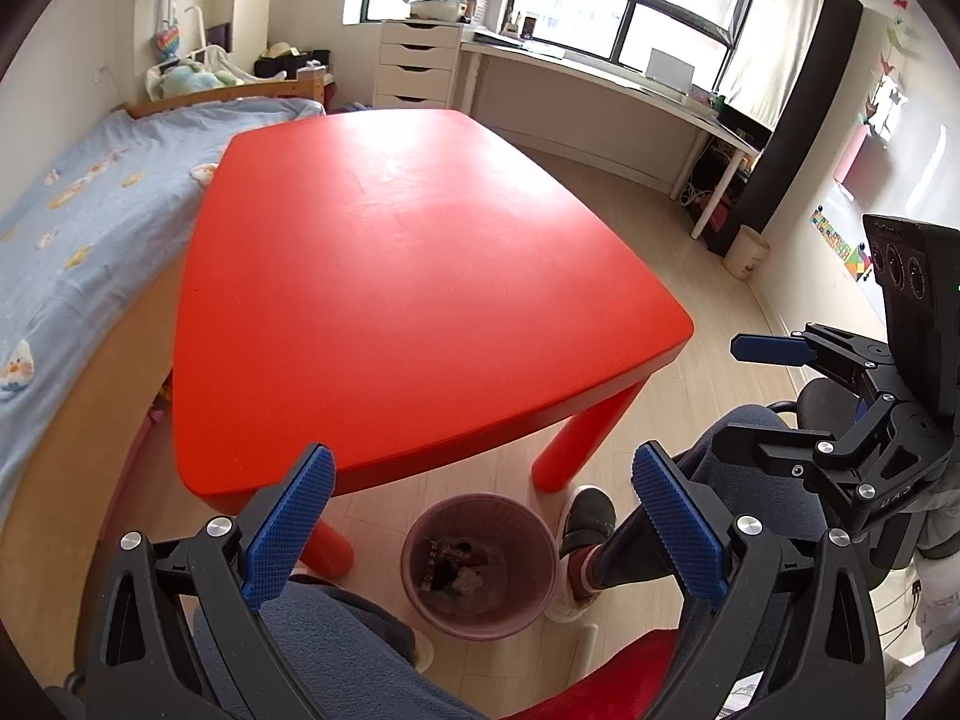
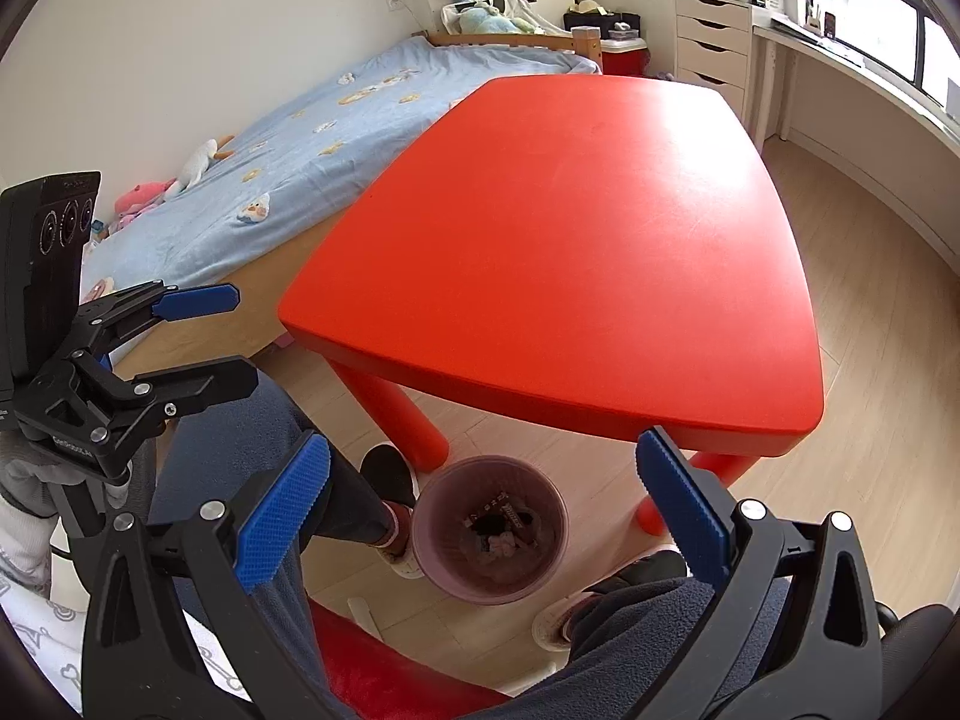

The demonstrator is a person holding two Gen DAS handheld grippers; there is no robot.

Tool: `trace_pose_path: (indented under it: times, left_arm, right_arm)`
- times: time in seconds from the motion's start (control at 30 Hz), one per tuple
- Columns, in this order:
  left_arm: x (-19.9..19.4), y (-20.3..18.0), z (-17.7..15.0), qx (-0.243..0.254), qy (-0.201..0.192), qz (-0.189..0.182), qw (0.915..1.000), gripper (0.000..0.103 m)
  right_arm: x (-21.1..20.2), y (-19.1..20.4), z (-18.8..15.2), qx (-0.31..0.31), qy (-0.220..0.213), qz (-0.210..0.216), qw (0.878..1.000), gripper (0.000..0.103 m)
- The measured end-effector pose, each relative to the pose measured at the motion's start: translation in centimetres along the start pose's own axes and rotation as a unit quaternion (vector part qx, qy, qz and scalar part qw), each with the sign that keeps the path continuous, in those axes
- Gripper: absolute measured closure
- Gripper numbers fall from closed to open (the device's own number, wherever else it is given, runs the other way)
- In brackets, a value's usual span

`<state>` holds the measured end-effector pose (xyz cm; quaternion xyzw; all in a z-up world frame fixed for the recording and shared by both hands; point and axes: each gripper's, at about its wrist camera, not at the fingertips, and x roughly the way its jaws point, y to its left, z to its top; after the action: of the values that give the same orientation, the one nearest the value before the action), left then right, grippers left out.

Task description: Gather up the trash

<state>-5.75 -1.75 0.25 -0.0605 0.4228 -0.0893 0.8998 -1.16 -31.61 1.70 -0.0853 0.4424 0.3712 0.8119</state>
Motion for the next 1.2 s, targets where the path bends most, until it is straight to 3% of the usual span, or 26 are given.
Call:
trace_pose_path:
  times: [0.47,0.67,0.8,0.97,1.2]
  left_arm:
    - [-1.2,1.2,4.7,0.008,-0.057,0.018,0.9982,0.007]
    - [-1.3,1.7,6.0,0.005,-0.066,0.002,0.9978,0.006]
    - [-1.0,1.5,6.4,0.011,-0.066,0.026,0.9975,0.006]
    - [-0.8,2.1,6.5,-0.013,-0.060,-0.004,0.9981,0.006]
    - [-0.9,2.1,6.5,-0.027,-0.066,-0.012,0.9974,0.006]
  right_arm:
    - [-2.1,-0.9,6.4,-0.010,-0.069,-0.037,0.997,0.003]
    - [-2.6,-1.1,8.5,-0.016,-0.088,-0.041,0.995,0.003]
    - [-2.5,-1.0,9.0,-0.018,-0.092,-0.037,0.995,0.003]
    - [-2.2,-0.8,9.2,-0.020,-0.090,-0.033,0.995,0.003]
    - [-2.1,-0.8,9.0,-0.019,-0.087,-0.032,0.995,0.003]
